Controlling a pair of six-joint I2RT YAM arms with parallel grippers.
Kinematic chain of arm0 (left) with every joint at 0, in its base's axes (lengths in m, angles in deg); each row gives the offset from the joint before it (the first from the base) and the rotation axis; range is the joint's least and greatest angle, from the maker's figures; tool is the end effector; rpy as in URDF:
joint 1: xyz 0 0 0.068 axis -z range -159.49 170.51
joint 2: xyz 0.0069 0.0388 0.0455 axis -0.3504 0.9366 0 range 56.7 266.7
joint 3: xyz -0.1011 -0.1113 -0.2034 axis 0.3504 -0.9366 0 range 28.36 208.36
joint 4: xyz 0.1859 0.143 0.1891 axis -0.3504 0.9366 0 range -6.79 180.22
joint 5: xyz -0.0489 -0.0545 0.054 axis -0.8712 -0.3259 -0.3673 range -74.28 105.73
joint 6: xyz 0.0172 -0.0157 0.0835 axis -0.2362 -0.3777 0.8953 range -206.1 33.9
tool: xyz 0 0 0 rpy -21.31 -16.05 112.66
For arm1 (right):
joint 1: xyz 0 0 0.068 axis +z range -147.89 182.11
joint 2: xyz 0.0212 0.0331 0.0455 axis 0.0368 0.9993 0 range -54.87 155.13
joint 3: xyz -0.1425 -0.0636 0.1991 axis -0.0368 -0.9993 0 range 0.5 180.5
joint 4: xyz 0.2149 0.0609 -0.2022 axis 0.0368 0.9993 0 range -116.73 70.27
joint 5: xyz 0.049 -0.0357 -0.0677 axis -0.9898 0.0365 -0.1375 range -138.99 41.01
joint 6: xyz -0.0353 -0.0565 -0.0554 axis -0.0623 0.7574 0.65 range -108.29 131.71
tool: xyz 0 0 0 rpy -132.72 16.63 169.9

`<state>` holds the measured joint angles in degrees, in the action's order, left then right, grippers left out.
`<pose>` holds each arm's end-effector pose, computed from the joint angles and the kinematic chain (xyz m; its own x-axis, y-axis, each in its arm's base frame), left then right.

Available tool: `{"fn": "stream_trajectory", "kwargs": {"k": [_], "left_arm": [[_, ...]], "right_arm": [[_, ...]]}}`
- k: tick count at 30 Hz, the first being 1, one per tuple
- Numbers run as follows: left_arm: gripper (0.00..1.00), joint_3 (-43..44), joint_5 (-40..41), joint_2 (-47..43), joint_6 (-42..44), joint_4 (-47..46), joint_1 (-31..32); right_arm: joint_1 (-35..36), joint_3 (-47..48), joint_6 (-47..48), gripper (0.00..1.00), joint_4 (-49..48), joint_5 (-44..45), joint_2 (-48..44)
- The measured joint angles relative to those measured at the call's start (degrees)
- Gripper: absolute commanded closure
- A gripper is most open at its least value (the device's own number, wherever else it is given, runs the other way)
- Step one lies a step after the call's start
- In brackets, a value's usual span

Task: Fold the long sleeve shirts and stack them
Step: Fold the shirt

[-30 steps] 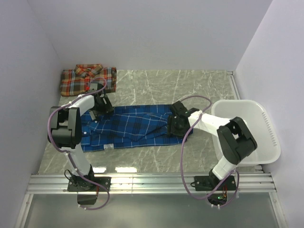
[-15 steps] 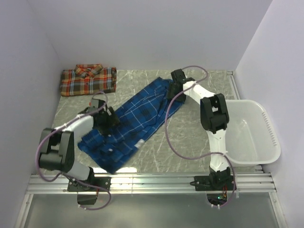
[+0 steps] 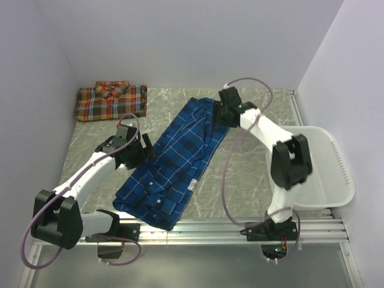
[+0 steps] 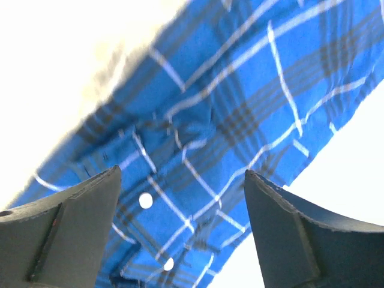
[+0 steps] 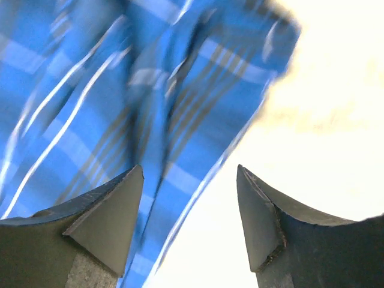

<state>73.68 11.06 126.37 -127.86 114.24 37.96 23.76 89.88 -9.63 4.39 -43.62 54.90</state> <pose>0.2913 -0.0981 0.1542 -0.8140 -0.4400 -0.3792 -0.2671 0.8632 -0.4284 0.4542 0.1726 0.1811 -0.7916 0.0755 -0.6064 -0.0271 0.9870 0.1583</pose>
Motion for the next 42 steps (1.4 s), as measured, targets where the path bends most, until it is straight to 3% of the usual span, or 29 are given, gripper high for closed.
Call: {"fn": "stream_trajectory", "kwargs": {"k": [3, 7, 15, 25, 35, 39, 42], "left_arm": [[0.16, 2.6, 2.7, 2.6, 1.8, -0.2, -0.1], [0.19, 3.0, 4.0, 7.6, 2.8, -0.2, -0.3], [0.21, 2.9, 3.8, 13.6, 2.6, -1.3, -0.5], [0.22, 0.1, -3.1, 14.8, -2.6, -6.6, -0.7], [0.15, -1.4, -13.2, 16.6, -9.2, -14.4, 3.7], [0.15, 0.0, -13.5, 16.2, -9.6, -13.7, 5.4], [0.16, 0.9, -11.8, 13.5, -9.0, -12.2, 5.5]], "right_arm": [[5.1, -8.0, -2.2, 0.34, -2.1, -0.6, -8.8], [11.5, -16.9, -6.2, 0.4, -5.6, -3.1, -13.3], [12.0, -20.4, -10.4, 0.45, -9.0, -6.8, -5.5], [7.9, -7.8, -8.4, 0.41, -8.2, -6.0, 6.9], [0.4, 24.0, -0.7, 0.36, 0.6, -3.1, 26.2], [-0.2, 27.0, 2.0, 0.35, 2.3, -2.8, 26.9], [0.0, 23.1, 3.5, 0.35, 1.7, -3.3, 23.1]]}}
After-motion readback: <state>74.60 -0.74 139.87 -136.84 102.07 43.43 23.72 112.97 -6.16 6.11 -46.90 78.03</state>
